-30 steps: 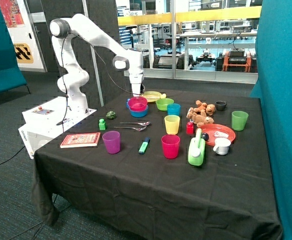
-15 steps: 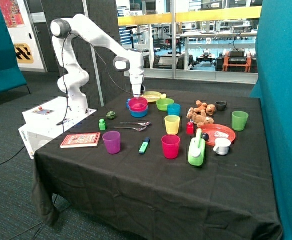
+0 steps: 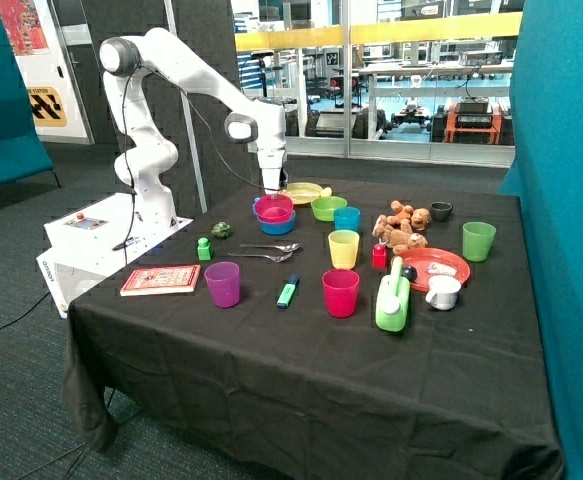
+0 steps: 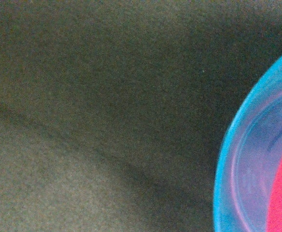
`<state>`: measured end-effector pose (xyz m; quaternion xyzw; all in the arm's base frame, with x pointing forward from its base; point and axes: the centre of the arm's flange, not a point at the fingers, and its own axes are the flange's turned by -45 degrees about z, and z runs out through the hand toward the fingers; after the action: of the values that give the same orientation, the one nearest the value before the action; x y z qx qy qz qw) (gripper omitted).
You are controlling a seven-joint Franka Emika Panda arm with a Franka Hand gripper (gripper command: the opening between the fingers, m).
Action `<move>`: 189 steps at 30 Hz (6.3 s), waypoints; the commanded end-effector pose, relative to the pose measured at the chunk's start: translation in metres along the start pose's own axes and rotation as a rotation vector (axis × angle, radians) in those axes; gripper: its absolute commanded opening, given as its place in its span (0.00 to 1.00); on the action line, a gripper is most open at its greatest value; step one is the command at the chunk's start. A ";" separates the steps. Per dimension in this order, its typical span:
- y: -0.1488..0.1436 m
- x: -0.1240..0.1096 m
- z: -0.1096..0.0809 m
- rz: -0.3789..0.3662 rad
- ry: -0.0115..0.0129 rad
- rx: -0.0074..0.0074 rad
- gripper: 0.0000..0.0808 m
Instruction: Stack the bowls
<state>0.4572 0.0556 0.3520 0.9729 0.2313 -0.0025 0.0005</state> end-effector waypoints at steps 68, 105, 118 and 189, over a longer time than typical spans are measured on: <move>-0.045 0.089 -0.034 -0.152 0.0051 -0.0006 0.68; -0.082 0.136 0.006 -0.176 0.0051 -0.0006 0.59; -0.081 0.150 0.013 -0.164 0.0051 -0.0006 0.57; -0.079 0.173 0.054 -0.070 0.0051 -0.0004 0.03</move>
<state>0.5759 0.2012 0.2986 0.9623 0.2719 0.0000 -0.0003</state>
